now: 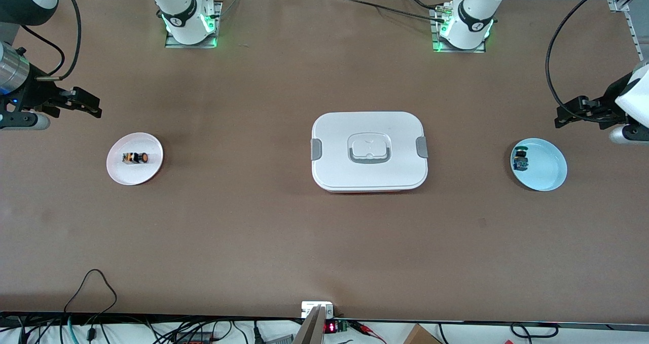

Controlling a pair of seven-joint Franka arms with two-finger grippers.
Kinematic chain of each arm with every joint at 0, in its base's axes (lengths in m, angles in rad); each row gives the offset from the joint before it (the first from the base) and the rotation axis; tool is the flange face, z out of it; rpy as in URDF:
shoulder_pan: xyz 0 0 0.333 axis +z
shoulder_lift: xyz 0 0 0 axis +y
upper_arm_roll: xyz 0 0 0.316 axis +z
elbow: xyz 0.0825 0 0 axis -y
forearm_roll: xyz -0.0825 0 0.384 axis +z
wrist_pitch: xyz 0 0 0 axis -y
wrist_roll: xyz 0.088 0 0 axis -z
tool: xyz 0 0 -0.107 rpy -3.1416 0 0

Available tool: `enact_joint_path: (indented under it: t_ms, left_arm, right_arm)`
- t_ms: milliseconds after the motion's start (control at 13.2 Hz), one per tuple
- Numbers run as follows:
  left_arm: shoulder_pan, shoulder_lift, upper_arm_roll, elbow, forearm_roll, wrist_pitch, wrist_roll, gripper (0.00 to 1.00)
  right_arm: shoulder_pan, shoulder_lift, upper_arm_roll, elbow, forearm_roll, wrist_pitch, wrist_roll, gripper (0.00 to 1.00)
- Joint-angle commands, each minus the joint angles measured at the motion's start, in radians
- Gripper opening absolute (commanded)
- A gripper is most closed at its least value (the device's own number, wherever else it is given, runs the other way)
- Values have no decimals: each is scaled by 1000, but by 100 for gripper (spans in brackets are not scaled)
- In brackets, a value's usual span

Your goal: Transfer orange switch to right arm and place

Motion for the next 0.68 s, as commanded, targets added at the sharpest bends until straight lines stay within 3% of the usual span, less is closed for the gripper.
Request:
enact_joint_path:
  t_ms: [0,604]
  left_arm:
    - [-4,16,-4,36,31,-25,-13,100]
    - [-4,16,-4,36,31,-25,-15,100]
  right_arm:
    - [-10,-17,-4,0,16,-2,-45,100]
    - [-16,-18,-4,76,21,-81,-75,100]
